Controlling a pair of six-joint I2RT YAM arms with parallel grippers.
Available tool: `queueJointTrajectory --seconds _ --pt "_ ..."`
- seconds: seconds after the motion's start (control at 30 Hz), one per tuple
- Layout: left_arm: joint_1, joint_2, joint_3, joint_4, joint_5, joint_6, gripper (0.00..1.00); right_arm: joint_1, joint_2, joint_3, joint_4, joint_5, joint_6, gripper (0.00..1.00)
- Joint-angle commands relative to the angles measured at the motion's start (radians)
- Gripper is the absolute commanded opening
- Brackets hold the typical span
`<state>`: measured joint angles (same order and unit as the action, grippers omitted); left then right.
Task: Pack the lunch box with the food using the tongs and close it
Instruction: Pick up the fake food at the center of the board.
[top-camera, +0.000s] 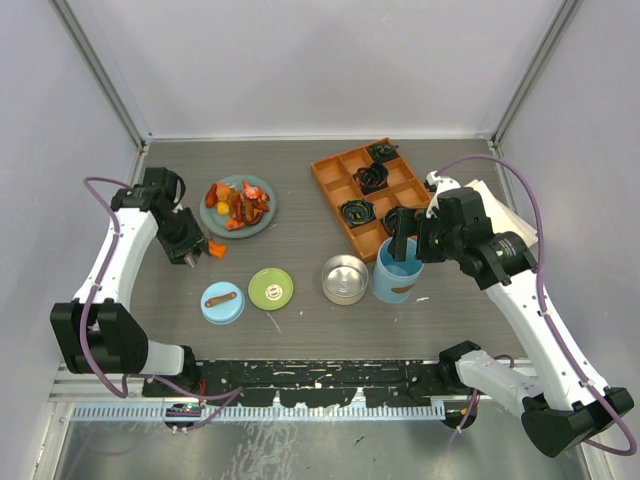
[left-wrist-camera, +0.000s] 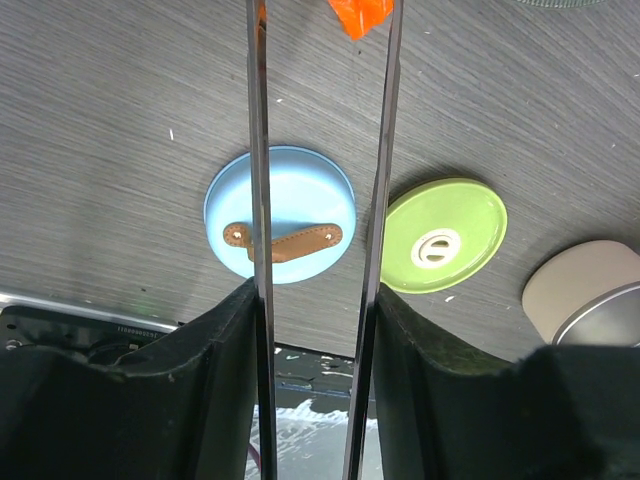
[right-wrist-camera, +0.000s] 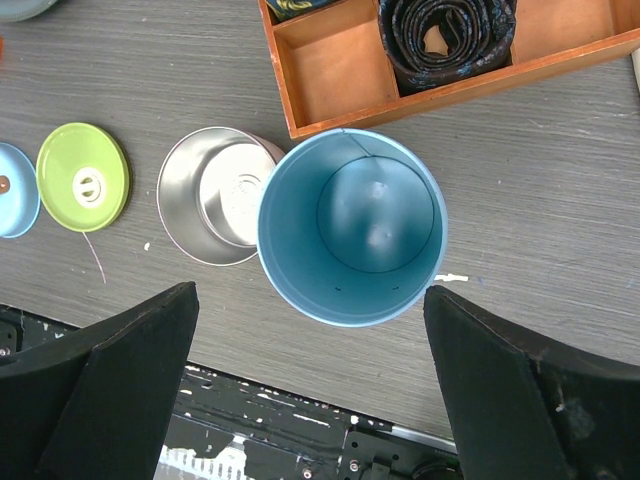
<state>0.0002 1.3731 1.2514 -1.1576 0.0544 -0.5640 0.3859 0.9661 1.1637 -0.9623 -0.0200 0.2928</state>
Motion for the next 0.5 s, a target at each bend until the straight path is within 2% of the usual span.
queueJointTrajectory --seconds 0.0,0.47 --pt "0.000 0.011 -0.004 0.010 0.004 -0.002 0.44 0.001 -0.023 0.007 0.040 0.000 -0.012 1.00" --pt "-0.019 0.025 -0.053 0.076 0.033 -0.038 0.46 0.001 -0.024 -0.001 0.042 -0.001 0.002 1.00"
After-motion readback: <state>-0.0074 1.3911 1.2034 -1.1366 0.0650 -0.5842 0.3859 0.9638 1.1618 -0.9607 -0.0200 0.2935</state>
